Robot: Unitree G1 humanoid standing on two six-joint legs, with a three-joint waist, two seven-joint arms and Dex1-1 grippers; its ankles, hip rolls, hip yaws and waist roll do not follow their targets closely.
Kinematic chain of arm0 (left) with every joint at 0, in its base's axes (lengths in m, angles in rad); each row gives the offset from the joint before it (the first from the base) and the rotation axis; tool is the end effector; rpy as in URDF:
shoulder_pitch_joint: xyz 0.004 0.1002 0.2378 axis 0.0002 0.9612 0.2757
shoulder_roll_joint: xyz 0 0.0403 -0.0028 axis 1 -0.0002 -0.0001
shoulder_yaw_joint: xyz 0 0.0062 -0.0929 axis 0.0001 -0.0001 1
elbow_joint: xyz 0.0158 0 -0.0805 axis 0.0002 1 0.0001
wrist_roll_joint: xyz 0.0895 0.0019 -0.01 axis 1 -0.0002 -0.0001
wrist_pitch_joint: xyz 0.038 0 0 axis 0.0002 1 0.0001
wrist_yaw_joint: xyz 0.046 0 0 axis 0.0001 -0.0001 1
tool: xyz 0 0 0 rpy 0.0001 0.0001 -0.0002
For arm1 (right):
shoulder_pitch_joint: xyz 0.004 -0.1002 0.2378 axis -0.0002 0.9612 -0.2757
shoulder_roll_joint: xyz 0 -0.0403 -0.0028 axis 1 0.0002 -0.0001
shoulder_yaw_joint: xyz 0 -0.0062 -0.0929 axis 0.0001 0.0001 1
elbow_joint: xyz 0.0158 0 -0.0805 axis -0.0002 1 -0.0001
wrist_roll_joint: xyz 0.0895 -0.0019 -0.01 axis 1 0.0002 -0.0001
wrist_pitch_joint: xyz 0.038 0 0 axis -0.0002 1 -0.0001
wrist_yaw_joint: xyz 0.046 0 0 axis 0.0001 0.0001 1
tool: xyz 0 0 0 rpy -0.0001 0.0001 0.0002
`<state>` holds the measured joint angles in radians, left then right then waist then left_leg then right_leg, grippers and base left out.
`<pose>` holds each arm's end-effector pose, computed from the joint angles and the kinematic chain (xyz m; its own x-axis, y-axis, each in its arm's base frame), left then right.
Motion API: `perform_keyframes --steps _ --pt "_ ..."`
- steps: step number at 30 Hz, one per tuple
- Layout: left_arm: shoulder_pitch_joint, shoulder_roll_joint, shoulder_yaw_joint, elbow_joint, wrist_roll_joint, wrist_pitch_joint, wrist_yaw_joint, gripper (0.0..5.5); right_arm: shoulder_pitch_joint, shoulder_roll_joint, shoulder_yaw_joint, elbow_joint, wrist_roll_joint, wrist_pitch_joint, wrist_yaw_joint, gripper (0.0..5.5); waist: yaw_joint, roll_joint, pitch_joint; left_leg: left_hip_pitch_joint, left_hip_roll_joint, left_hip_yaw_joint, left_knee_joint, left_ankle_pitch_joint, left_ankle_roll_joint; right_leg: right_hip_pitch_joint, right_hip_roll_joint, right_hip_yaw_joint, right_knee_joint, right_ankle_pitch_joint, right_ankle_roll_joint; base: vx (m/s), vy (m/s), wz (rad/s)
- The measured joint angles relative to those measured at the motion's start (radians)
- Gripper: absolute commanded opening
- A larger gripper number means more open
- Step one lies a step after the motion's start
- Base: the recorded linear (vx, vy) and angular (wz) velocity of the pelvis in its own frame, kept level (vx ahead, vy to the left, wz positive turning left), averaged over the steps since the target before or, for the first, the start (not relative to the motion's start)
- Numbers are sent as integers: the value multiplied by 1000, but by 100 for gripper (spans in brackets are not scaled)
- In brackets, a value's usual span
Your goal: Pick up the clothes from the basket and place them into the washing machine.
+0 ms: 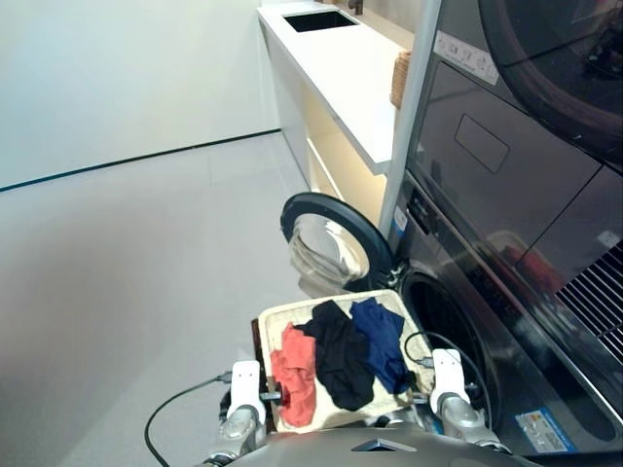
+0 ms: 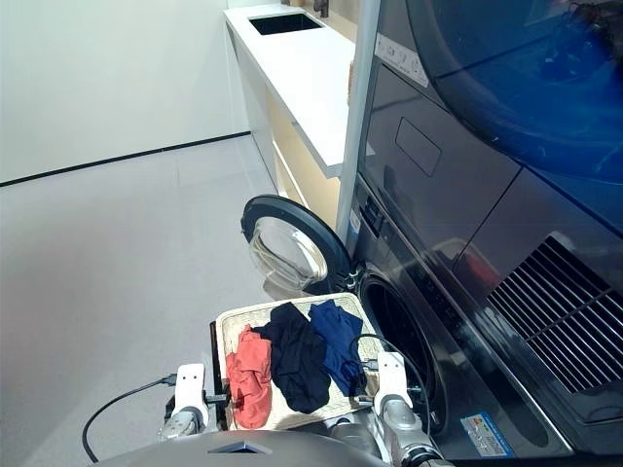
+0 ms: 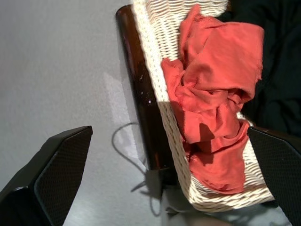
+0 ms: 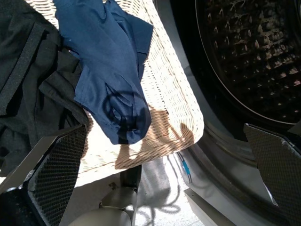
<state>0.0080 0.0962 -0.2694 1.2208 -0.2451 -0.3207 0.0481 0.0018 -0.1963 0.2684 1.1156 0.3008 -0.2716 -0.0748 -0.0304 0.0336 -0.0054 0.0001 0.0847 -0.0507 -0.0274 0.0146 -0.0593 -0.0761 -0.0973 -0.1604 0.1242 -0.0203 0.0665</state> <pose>0.0782 0.1633 -0.0977 0.6058 0.0360 -0.7948 0.0075 0.9987 0.0509 0.0945 -0.1915 -0.0884 0.6479 -0.1266 -0.7512 0.0520 0.9911 -0.1222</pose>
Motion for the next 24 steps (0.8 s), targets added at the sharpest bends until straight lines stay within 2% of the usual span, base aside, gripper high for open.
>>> perform_keyframes --steps 3,5,11,13,17,20,22,24 --pt "-5 7 -11 -1 44 3 -10 550 -5 -9 9 -2 0 1 12 550 -8 1 0 -1 0 2 -1 0 0 -3 0 1 -4 1 1 0 0 0" --pt "-14 32 -50 -22 101 3 -11 550 -18 -17 16 -4 0 1 22 550 -22 1 0 -9 0 3 0 0 0 -13 1 2 -3 1 1 -26 5 -30" --pt "-123 93 -114 -63 179 1 -10 550 -77 -60 55 -35 1 2 50 550 -26 10 24 -111 -3 20 42 3 -5 -121 0 22 30 10 0 -59 12 -60" --pt "-169 103 -123 -62 194 3 -12 550 -113 -65 55 -35 2 3 59 550 -33 12 57 -140 -1 21 51 11 -12 -148 0 24 32 23 -6 0 0 0" --pt "-222 117 -159 -71 200 3 -22 550 -169 -79 69 -71 22 3 66 550 -54 7 75 -248 -4 26 87 9 -9 -266 -1 31 82 21 -8 0 0 0" --pt "-284 119 -169 -75 200 9 -21 550 -214 -86 76 -97 42 3 65 550 -56 -9 117 -326 -8 26 129 9 -12 -352 -6 39 134 17 -13 0 0 0" --pt "-323 124 -178 -79 209 9 -19 550 -241 -90 79 -140 64 2 63 550 -60 -21 145 -382 -16 28 157 6 -15 -413 -15 50 174 11 -19 0 0 0" --pt "-362 131 -184 -81 209 11 -14 550 -281 -96 83 -180 70 1 62 550 -75 -25 177 -437 -16 29 178 6 -15 -471 -17 53 203 10 -20 0 0 0"
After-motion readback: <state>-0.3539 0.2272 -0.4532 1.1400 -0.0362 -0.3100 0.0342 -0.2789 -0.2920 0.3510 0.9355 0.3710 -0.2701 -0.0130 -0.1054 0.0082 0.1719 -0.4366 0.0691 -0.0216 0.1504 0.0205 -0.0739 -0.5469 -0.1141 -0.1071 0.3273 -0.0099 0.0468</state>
